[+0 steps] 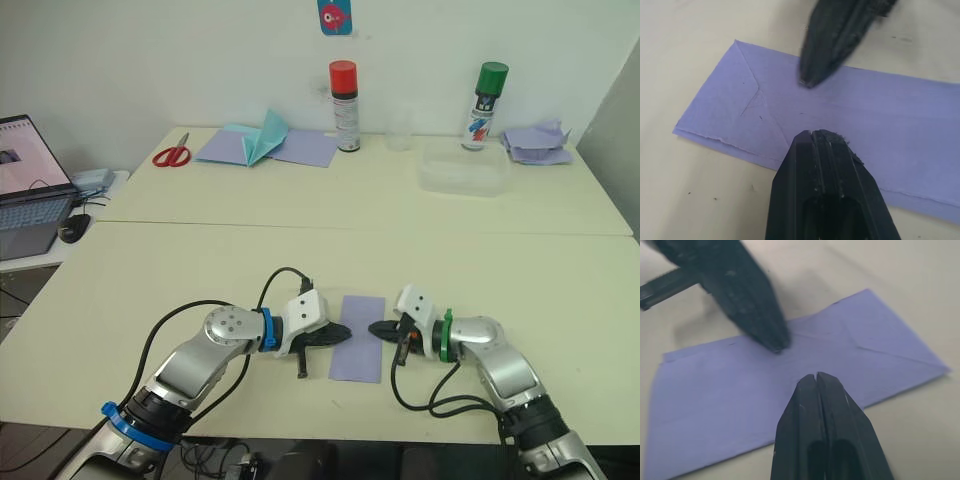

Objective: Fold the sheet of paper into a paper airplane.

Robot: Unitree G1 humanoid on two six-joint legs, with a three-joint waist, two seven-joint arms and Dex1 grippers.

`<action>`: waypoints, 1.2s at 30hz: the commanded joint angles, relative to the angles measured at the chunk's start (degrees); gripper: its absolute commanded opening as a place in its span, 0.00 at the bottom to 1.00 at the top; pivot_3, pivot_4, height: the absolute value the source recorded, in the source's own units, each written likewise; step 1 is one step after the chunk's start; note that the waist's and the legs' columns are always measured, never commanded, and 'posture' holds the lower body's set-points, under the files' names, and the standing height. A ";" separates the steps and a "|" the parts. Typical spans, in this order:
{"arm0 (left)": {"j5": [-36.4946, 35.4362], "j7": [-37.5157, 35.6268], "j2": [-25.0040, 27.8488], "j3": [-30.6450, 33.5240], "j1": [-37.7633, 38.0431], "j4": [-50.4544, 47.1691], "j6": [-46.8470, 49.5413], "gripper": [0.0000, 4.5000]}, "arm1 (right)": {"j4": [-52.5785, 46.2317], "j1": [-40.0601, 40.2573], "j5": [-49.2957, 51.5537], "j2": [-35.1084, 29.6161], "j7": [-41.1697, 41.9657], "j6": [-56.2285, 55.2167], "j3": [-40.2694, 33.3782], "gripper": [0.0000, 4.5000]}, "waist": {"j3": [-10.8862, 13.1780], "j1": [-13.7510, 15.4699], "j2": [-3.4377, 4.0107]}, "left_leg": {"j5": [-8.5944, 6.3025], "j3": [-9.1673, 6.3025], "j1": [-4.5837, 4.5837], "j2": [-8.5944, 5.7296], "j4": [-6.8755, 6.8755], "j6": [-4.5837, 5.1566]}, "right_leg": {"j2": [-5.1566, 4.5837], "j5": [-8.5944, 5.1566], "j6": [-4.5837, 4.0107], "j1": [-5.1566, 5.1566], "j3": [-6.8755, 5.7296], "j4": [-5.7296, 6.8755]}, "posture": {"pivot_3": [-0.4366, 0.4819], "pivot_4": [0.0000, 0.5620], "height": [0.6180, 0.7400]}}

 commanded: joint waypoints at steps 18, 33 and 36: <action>3.62 0.37 -1.01 -0.39 -0.42 5.69 -2.01 0.00 | 5.61 -1.50 -0.79 1.40 1.38 -0.87 0.34 0.01 | -0.08 0.08 0.03 | -0.01 -0.04 0.15 -0.05 -0.03 0.01 | -0.01 0.00 -0.01 0.03 0.02 -0.03 | 0.48 0.27 1.00; 4.05 0.05 -1.05 -1.09 -0.20 6.69 -2.05 0.00 | -6.43 6.21 1.64 -6.97 13.46 8.10 7.05 0.01 | -0.15 0.03 -0.01 | -0.02 -0.05 0.18 0.01 -0.11 0.03 | 0.00 -0.05 0.08 0.06 -0.03 -0.13 | 0.48 0.27 1.00; 4.11 -0.04 -0.81 -1.01 -0.22 6.83 -2.15 0.00 | -8.84 7.31 2.34 -8.71 14.94 10.51 8.35 0.01 | -0.18 0.04 -0.03 | -0.02 -0.05 0.17 0.01 -0.12 0.03 | 0.00 -0.14 0.23 0.07 -0.02 -0.16 | 0.48 0.27 1.00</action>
